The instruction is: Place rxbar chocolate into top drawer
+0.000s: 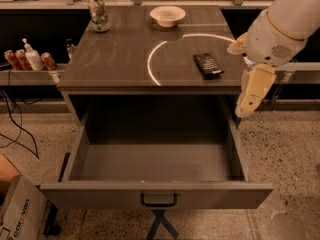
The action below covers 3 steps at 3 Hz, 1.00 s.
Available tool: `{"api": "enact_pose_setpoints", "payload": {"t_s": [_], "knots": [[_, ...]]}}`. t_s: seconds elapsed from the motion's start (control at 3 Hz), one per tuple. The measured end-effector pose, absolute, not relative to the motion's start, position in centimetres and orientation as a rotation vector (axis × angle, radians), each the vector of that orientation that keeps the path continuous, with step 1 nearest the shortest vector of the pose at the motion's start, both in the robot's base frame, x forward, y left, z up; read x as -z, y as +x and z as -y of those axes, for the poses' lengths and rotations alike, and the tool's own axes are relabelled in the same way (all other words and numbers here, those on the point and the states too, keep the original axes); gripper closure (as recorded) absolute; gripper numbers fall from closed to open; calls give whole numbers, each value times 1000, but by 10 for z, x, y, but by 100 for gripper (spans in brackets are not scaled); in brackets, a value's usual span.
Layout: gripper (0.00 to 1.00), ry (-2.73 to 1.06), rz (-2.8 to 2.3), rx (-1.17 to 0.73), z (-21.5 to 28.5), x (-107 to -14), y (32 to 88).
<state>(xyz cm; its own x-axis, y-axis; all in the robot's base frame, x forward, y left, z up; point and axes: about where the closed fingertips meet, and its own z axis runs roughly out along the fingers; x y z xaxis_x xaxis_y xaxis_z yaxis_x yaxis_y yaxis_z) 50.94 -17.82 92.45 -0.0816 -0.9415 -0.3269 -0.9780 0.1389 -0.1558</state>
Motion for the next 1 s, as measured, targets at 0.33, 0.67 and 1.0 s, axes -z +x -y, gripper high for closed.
{"api": "enact_pose_setpoints", "payload": {"t_s": [0.33,0.67,1.0], "knots": [[0,-1853,-2077,-147,177,-923,511],[0,-1770,-2111,-163,179,-914,514],[0,-1582,-2118,-225,185,-893,536]]}}
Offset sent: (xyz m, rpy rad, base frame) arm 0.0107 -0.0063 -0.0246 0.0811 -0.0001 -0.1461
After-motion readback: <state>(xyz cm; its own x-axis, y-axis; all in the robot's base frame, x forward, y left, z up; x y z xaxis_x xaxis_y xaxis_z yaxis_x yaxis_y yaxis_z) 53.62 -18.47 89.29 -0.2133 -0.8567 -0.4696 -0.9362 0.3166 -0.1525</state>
